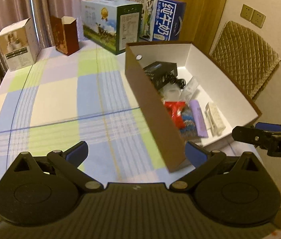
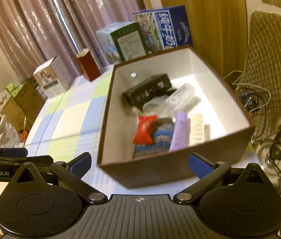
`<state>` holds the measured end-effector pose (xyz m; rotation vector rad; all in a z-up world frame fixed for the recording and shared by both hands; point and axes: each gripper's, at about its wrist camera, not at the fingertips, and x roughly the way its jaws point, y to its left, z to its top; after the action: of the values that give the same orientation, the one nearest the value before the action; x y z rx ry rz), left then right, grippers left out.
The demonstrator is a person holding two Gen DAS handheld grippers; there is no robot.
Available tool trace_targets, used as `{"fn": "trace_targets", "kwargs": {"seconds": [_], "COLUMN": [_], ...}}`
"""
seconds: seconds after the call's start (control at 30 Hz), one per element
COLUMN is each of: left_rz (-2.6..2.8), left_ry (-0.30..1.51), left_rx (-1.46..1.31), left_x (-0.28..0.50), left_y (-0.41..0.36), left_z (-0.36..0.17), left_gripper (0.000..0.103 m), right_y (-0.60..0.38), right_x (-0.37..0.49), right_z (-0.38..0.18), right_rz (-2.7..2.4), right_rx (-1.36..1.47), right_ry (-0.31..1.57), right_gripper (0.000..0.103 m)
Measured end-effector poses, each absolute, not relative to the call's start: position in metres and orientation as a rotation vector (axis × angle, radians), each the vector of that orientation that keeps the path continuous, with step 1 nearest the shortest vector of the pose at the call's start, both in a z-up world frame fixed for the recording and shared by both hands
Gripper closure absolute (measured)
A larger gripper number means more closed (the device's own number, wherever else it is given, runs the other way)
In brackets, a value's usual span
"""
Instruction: Organize objects
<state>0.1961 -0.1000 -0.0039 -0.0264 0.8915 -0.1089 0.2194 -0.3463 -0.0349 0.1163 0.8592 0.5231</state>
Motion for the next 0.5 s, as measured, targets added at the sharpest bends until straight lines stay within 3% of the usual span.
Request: {"fn": "trace_targets", "kwargs": {"seconds": [0.5], "left_rz": [-0.108], "left_ry": [0.963], "left_rx": [-0.035], "left_x": [0.137], "left_y": [-0.027], "left_z": [-0.016], "left_gripper": [0.001], "right_y": [-0.284], "right_x": [0.148], "right_z": [-0.049], "right_rz": [0.491], "right_rx": [0.074], "right_ry": [0.931], "right_gripper": [0.002]}}
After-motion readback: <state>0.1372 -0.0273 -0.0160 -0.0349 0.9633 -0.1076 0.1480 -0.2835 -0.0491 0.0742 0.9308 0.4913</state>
